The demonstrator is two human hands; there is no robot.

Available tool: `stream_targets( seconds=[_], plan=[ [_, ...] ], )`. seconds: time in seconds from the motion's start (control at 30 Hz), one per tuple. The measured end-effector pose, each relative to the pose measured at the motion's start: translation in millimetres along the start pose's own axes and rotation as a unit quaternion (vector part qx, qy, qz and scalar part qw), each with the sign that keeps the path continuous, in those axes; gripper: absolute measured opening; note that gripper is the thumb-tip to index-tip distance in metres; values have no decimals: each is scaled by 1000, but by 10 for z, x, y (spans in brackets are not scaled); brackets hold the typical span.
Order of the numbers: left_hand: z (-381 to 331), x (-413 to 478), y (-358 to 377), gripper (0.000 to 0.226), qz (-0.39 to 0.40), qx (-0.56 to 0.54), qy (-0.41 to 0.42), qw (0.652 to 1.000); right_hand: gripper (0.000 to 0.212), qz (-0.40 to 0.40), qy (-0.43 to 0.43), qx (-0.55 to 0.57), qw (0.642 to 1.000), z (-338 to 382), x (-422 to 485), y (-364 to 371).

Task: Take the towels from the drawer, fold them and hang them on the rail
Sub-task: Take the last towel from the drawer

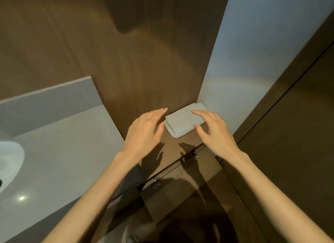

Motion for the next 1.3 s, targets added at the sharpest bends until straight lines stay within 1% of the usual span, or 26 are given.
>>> stream_targets(
  seconds=[0.07,0.2,0.33,0.43,0.53,0.63,0.73,0.87,0.97,1.1,1.2,1.3],
  plan=[
    [-97,-47,189,45,5,4,-19,1000,41,20,-5,4,1000,-206,-66,3],
    [-293,-128,561,44,15,15,-56,998,42,83,0,-5,997,-647,-203,69],
    [-480,-203,851,45,26,25,-77,996,44,128,-7,-16,992,-1001,-352,187],
    [-481,-287,1088,45,43,30,-93,994,43,129,-7,-12,991,-1211,-474,275],
    [-382,-419,1388,46,68,31,-114,991,39,95,-19,-20,995,-1377,-581,390],
    [-191,-533,1749,46,90,24,-137,986,32,133,-7,-24,991,-1616,-611,732],
    [63,-630,2224,48,100,28,-149,983,37,160,-2,-27,987,-1903,-660,1160],
    [620,-786,3128,49,88,30,-166,982,39,180,-7,-22,983,-2435,-755,2047],
    [1138,-940,3878,50,81,46,-178,980,39,185,-9,-24,982,-2900,-827,2824],
    [1863,-1074,4805,52,75,96,-170,978,38,204,-8,-27,979,-3516,-954,3925],
    [2344,-1138,5401,53,83,123,-173,974,40,232,42,-6,972,-3995,-991,4722],
    [2762,-1193,5859,53,92,166,-168,967,40,238,47,14,970,-4343,-996,5453]
  ],
)
Point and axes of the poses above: each hand's wrist, its own x-axis towards the middle knuckle, its own y-axis out of the palm, z = x × y, the point moved 8 cm from there along x, towards the middle knuckle, and after that the axes turned 1 degree about x, right-handed, at the moved point
